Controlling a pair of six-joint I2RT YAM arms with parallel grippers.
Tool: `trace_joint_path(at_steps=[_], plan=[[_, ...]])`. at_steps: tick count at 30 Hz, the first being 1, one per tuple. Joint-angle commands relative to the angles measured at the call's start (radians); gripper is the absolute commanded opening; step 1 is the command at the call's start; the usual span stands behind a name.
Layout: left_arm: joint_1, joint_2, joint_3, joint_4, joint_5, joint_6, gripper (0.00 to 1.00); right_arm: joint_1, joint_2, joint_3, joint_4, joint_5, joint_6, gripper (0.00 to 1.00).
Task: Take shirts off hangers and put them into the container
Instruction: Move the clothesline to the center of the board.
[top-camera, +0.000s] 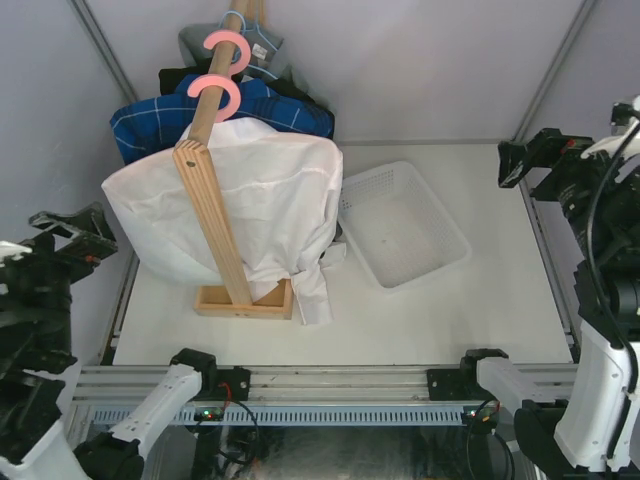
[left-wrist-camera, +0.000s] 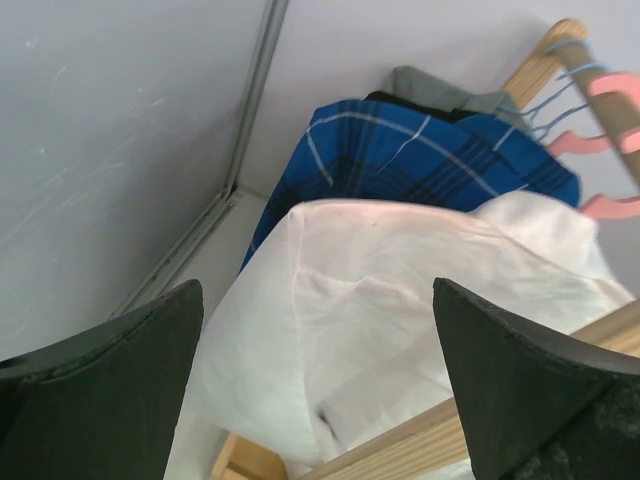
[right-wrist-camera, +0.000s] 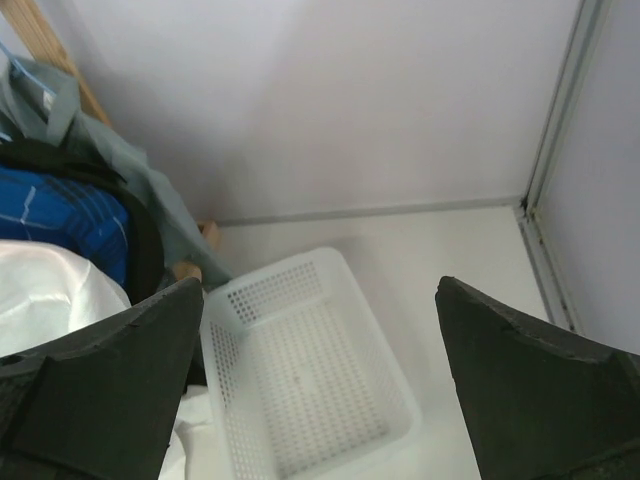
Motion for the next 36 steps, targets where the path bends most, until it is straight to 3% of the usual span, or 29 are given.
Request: trace_joint_path(at_steps=[1,4,11,19,27,31,36], plan=[[0.133,-0.027,-0.140,0.082,0.155,-0.059,1.00,-0.037,-0.004,-0.114,0.068,-0.130,0.040,1.00],[0.209,-0.053,-0.255,0.126,0.226,-0.086,0.99,-0.067,-0.006,-0.223,0.105,-0.247,0.051,1.00],[0.248,-0.082,-0.415,0.147,0.297,-0.119,1.00,-0.126,0.028,-0.483,0.194,-0.521,0.105,1.00],[0.277,-0.140,-0.471,0.143,0.652,-0.169,0.98,-0.153,0.096,-0.672,0.268,-0.768,0.151,1.00],[0.290,-0.260,-0.627,0.131,0.968,-0.104,1.00,-0.075,0.151,-0.730,0.373,-0.867,0.245,1.00],[0.288,-0.267,-0.706,0.154,1.012,-0.066,1.00,-0.024,0.180,-0.732,0.406,-0.878,0.282,1.00],[0.237,-0.254,-0.712,0.207,0.950,-0.044,1.00,0.016,0.202,-0.732,0.432,-0.867,0.312,1.00]])
